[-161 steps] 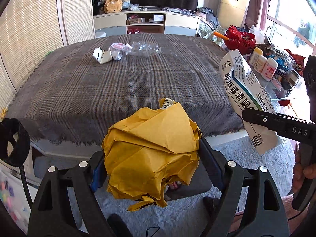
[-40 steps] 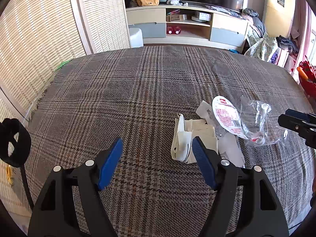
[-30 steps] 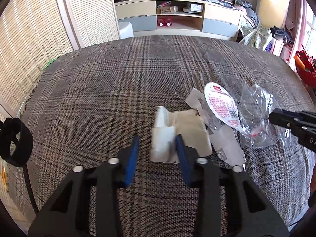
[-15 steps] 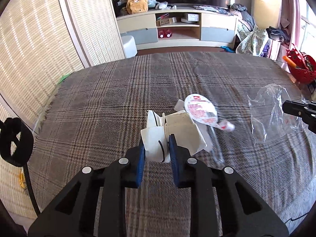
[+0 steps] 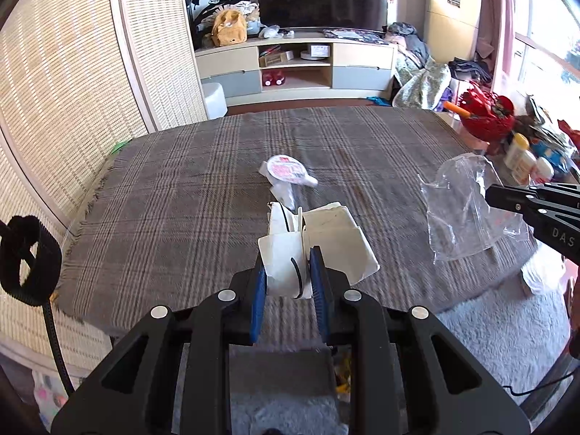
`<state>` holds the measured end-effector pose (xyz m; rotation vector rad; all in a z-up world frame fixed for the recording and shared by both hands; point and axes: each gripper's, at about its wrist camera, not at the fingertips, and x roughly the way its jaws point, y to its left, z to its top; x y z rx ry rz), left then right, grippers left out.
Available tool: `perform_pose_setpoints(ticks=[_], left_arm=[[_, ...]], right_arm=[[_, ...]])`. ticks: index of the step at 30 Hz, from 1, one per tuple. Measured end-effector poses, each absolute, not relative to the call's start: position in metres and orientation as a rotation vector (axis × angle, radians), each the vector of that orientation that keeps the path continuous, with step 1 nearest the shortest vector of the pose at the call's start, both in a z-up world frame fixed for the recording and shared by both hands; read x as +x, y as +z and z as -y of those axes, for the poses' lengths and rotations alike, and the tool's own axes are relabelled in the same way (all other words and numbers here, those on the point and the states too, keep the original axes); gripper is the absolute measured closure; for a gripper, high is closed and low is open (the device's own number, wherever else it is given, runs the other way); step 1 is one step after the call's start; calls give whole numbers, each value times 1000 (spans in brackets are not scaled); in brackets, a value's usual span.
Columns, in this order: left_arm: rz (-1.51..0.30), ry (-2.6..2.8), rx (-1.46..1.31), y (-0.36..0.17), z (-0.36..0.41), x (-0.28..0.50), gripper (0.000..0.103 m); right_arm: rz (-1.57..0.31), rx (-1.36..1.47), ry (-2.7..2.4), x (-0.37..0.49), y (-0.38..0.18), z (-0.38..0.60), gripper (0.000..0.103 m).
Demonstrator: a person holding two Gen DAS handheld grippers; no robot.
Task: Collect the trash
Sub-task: 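Grasp the white paper cup pieces with the left gripper while the right grasps the clear plastic bag, then carry the paper and plastic bag down to the black bin and open both grippers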
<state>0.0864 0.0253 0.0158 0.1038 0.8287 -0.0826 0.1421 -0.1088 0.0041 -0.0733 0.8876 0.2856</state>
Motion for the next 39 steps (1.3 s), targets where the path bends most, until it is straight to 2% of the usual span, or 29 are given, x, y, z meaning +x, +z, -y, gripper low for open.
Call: perform_pose_setpoints(ticks=[8,20,30,39], left_arm=[[-841,-114,89,6,-8,28,82],[-976,-170,57,-90,13,-5,82],[-1103,-201,28,-159,29,-9,82],[-1154,-223,14,-195,38,-7,82]], right_arm=[[-927,-83,286,79,-14,117,99],[-1052,-2,291,31,-102,130,99],[-1141,54,248,29,-167,137,99],[-1170,70,231,38,-189,138,99]])
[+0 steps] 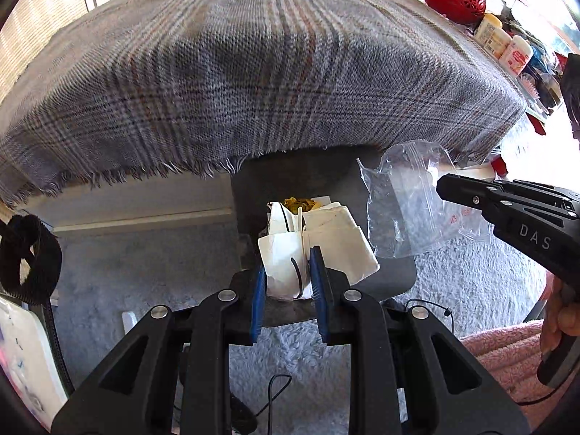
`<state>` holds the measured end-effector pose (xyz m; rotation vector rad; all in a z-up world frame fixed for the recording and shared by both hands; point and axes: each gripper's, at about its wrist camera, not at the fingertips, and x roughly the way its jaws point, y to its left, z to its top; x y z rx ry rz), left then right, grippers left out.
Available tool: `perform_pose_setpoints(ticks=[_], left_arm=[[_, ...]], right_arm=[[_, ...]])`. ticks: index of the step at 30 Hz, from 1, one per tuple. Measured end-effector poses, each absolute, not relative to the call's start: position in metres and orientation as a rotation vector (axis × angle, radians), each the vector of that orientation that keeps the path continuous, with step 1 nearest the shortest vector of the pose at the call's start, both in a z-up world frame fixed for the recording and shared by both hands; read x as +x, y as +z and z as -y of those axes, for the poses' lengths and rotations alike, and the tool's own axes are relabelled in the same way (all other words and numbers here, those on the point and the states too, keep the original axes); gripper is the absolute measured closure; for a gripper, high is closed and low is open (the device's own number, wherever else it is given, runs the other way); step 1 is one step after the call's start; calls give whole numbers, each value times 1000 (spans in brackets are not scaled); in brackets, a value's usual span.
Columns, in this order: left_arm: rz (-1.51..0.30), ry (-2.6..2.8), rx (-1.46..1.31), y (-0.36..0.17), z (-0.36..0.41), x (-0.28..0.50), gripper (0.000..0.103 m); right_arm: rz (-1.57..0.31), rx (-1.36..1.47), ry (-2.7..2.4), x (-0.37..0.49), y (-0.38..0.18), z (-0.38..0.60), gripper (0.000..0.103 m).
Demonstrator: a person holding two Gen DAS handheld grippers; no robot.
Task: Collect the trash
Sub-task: 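Carry the paper and plastic bag down to the black bin and open both grippers, then raise both grippers back over the table toward the white lid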
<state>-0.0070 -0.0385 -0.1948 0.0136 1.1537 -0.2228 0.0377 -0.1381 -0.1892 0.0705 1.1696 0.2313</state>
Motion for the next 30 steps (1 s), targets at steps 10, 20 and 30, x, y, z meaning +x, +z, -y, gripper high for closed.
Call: perform_pose_setpoints(ticks=[10,20,30], left_arm=[[-1183,-233,3,-211,46,2,81],[-1174,-223,-8,-207,46,7,68],[-1153,-212,-11,-199,41,0,52]], right_arm=[[-1186,117,239,51,-199,139,95],[-1187,130,228,58,-199,138,94],[-1169,126,208,57,-193,139,49]])
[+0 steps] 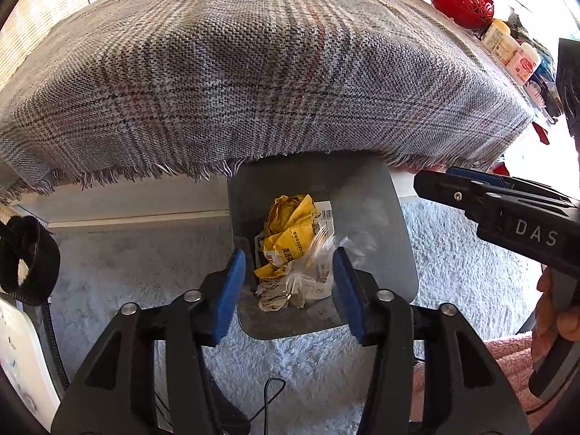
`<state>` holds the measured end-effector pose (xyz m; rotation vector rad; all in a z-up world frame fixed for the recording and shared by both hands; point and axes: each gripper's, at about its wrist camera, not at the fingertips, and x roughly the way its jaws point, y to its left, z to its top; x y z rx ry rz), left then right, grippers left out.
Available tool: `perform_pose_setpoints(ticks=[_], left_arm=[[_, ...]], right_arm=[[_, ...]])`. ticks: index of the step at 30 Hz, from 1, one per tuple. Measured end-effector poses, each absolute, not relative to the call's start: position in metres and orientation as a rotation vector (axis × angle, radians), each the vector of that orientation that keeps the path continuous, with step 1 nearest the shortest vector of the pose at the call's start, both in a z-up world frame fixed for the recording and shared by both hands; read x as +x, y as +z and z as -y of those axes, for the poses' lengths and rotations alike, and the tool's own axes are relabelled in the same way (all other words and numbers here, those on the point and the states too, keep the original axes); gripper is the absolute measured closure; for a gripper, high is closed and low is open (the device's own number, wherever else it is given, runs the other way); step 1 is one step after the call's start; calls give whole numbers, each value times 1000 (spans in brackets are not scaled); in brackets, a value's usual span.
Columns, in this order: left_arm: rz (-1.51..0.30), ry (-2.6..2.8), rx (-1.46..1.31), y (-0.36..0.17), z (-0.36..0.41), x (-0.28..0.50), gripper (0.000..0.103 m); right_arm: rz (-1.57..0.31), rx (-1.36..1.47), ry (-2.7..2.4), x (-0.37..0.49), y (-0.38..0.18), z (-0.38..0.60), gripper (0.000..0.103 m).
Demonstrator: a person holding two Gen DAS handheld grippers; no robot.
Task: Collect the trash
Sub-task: 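Raise both grippers back over the table toward the white lid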
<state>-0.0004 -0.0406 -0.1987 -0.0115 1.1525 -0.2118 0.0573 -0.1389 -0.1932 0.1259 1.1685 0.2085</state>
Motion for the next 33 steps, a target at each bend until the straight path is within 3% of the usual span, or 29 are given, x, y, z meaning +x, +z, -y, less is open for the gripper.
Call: perform_pose_setpoints(ticks=[2,6,14,18,33], left_arm=[[-1147,-209,-14,-197,39,-1,49],[-1133,-201,-17,-190,34,-2,38],[-1063,-159,28,-159,23,6,15],[-1019,-107,9,-130,-2,16,9],[-792,86,70,11,-77,57,8]], right_arm=[[-1162,122,202,57,-192,140,37],[-1157,121,198,56,-190,141,33],[-1123,193,228,60,-169,152,7],[-1101,228,243,69,-148,161,6],[-876,79,199,121,-12,167,5]])
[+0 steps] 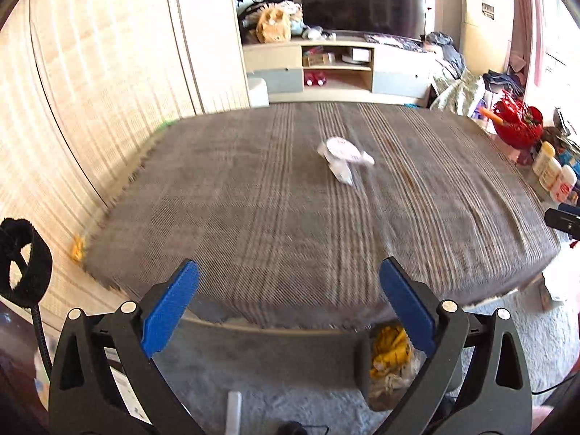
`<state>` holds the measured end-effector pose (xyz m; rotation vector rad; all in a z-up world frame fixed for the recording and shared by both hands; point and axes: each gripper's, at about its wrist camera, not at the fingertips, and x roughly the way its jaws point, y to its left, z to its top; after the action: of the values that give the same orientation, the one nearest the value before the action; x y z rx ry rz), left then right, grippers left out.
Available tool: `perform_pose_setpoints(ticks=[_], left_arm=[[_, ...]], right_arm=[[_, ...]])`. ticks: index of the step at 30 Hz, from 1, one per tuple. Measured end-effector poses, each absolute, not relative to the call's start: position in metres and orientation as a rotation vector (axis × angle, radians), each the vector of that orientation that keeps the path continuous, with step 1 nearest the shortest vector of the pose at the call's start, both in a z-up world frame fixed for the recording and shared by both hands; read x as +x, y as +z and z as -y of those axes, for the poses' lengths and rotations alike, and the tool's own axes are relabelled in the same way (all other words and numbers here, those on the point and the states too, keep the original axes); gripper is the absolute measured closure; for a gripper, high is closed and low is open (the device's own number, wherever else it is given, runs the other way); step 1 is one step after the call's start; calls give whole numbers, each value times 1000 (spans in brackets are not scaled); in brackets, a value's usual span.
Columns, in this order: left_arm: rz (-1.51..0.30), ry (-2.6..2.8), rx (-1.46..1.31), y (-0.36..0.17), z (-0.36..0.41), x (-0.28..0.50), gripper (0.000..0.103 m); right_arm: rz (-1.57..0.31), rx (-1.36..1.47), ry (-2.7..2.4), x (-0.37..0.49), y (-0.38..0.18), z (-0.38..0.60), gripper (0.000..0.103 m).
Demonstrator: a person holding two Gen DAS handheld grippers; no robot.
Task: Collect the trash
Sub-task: 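Raise both grippers back over the table toward the white lid, then grasp the white round lid with the right gripper while the left grasps the white scrap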
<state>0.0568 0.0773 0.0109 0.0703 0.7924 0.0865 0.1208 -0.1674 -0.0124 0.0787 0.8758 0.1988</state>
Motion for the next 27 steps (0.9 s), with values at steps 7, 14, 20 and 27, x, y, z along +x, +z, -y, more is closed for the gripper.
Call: perform_pose_setpoints(ticks=[7,14,20,27], left_arm=[[-753,71,84,25,-77,90,8],[-790,51,114,-6,-77,140,8],[-826,38,113,-40,-85,184,8],[-859,27,120,-70,-95,215,8]], right_arm=[[-853,66,237,160,7,145,5],[-883,53,282,216,-10,101,5],[-925,65,333,270,-38,63,5],[-968,91,394,320,-70,21,7]])
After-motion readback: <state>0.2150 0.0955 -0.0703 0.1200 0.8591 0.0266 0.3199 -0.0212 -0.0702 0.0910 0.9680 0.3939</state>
